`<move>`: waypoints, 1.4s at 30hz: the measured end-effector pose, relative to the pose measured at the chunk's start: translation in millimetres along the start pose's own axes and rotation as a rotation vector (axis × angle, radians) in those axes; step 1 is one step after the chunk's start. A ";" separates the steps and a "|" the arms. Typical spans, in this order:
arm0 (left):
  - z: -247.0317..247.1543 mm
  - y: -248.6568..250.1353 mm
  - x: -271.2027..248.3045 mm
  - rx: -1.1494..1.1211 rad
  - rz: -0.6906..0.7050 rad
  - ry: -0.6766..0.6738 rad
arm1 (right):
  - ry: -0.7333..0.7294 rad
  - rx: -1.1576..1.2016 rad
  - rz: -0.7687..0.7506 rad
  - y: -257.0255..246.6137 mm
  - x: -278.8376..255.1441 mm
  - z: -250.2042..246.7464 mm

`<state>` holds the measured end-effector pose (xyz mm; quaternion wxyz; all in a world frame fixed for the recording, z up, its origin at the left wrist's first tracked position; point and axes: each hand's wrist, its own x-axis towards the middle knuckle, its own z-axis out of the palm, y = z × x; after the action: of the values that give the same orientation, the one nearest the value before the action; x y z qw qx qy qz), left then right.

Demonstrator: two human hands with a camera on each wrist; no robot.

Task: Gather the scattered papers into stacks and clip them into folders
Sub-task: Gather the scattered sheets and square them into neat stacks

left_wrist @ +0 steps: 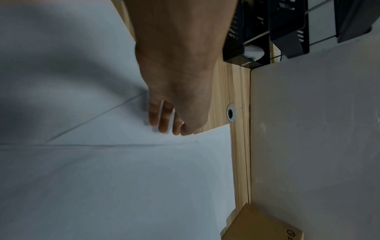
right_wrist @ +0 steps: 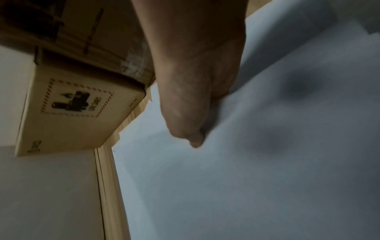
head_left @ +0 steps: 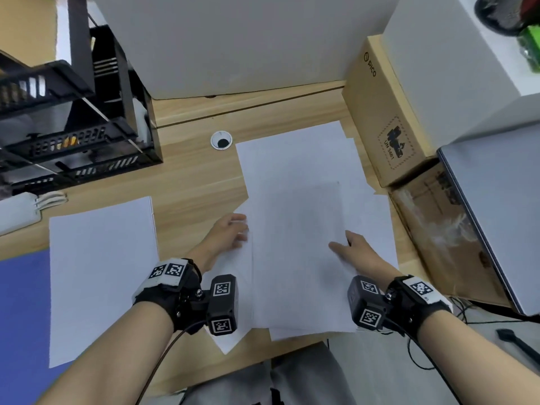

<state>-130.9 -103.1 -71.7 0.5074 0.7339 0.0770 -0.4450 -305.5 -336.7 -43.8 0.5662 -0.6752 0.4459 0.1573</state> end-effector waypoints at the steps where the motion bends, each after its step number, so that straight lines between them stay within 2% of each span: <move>1: 0.2 4.7 3.2 0.026 0.047 0.031 | 0.048 0.059 0.001 0.4 1.0 -4.8; 4: 0.8 19.4 15.7 0.182 0.207 0.102 | 0.285 0.224 0.036 -1.3 2.2 -19.8; 6: 3.9 29.1 23.1 0.273 0.263 0.100 | 0.351 0.269 0.076 1.8 5.8 -27.3; 11: 14.9 36.6 36.8 0.445 0.222 0.025 | 0.301 0.356 0.146 -1.1 17.3 -26.0; 16: 18.7 28.4 34.9 0.413 0.166 0.034 | 0.262 0.434 0.221 -14.0 30.6 -18.1; 22: 5.2 15.2 30.7 0.420 0.074 -0.069 | 0.184 0.413 0.250 -24.2 40.5 -4.5; 26: -9.9 4.9 28.0 0.390 0.053 -0.046 | 0.130 0.412 0.201 -32.4 40.9 6.3; 28: -14.4 3.4 26.5 0.342 0.054 -0.027 | 0.099 0.335 0.158 -38.1 40.2 11.5; 33: -20.4 18.4 15.8 0.234 0.188 0.098 | 0.074 0.361 -0.004 -61.9 32.6 14.8; 37: -18.9 47.4 -3.8 -0.057 0.234 -0.021 | 0.003 0.360 -0.173 -93.9 18.4 7.5; 39: -19.8 64.7 -11.0 -0.111 0.289 -0.088 | -0.002 0.377 -0.251 -112.2 12.2 5.1; 42: -28.1 94.4 -16.3 -0.122 0.422 -0.021 | 0.020 0.444 -0.379 -145.8 2.5 4.9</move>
<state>-71.1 -119.5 6.6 0.6334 0.6972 -0.0567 -0.3309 -188.9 -339.1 44.0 0.7149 -0.6076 0.3410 -0.0594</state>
